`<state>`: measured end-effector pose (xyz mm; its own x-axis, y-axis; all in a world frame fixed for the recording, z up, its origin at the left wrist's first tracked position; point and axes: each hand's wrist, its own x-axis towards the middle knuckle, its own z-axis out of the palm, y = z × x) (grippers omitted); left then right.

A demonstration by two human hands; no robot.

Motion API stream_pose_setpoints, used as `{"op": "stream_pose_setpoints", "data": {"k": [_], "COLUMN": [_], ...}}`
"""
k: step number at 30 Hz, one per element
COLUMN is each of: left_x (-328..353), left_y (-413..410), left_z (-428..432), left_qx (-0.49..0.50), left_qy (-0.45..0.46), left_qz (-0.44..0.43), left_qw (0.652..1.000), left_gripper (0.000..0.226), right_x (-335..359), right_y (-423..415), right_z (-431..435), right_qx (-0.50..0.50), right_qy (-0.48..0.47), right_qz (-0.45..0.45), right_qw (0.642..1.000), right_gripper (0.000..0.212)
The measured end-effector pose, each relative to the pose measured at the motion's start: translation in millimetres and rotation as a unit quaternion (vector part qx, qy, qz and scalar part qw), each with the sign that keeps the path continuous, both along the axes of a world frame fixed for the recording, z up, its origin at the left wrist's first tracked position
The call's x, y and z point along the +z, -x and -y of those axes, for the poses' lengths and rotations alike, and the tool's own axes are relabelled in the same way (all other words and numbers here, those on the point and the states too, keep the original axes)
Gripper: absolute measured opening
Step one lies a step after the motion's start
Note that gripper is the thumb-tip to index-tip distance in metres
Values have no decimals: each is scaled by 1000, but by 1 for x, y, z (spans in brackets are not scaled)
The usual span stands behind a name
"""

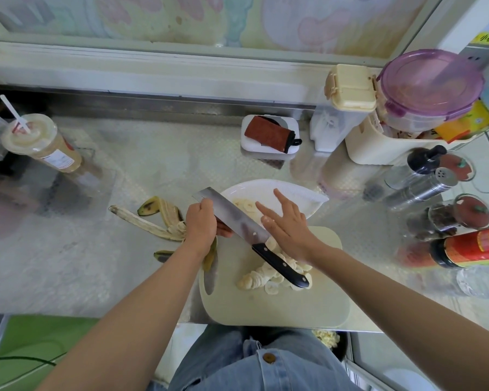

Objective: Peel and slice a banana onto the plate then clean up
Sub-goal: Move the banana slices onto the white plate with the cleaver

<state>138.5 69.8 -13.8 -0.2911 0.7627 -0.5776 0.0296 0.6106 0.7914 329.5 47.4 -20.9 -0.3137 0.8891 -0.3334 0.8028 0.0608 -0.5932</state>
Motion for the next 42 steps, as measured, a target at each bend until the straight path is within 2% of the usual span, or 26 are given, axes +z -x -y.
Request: {"op": "stream_pose_setpoints", "data": {"k": [3, 6, 8, 10, 14, 17, 20, 24, 26, 29, 31, 33, 37, 40, 42], "left_x": [4, 8, 10, 14, 15, 12, 23, 24, 15, -8, -22, -33, -44, -50, -56], "left_y": [-6, -15, -21, -28, -43, -59, -79, -101, -109, -119, -124, -127, -126, -123, -120], "left_z": [2, 5, 8, 12, 18, 27, 38, 53, 63, 79, 88, 96, 107, 109, 109], "left_qx": [2, -3, -10, -8, -5, -8, -9, -115, -174, -284, -334, -363, -369, -376, -377], "left_qy": [-18, -42, -52, -61, -70, -83, -86, -88, -107, -164, -181, -187, -199, -166, -156], "left_qz": [-15, -39, -41, -43, -40, -32, 18, 53, -13, -197, -287, -355, -416, -412, -405], "left_qw": [1000, 998, 998, 997, 997, 996, 996, 988, 979, 924, 879, 841, 807, 813, 818], "left_gripper": [39, 43, 45, 48, 47, 46, 40, 53, 51, 34, 17, 20, 34, 55, 59], "right_x": [11, 15, 18, 21, 27, 28, 22, 21, 19, 9, 0, -7, -21, -31, -36], "right_y": [-2, -2, -7, -15, -27, -34, -47, -79, -102, -140, -162, -176, -182, -180, -181], "right_z": [11, 26, 35, 44, 66, 80, 92, 108, 117, 137, 150, 162, 170, 169, 167], "right_qx": [4, 33, -18, -55, -43, -86, -120, -212, -267, -358, -405, -434, -428, -414, -409], "right_qy": [-32, -32, -30, -48, -80, -107, -125, -132, -78, 17, 55, 90, 129, 145, 154], "right_qz": [-34, 30, 48, 37, 39, 54, 25, -46, -102, -214, -229, -225, -241, -236, -243], "right_qw": [999, 999, 998, 997, 995, 989, 984, 967, 955, 909, 884, 868, 861, 867, 866], "right_gripper": [53, 71, 83, 87, 76, 58, 43, 25, 7, 27, 30, 30, 32, 31, 30]}}
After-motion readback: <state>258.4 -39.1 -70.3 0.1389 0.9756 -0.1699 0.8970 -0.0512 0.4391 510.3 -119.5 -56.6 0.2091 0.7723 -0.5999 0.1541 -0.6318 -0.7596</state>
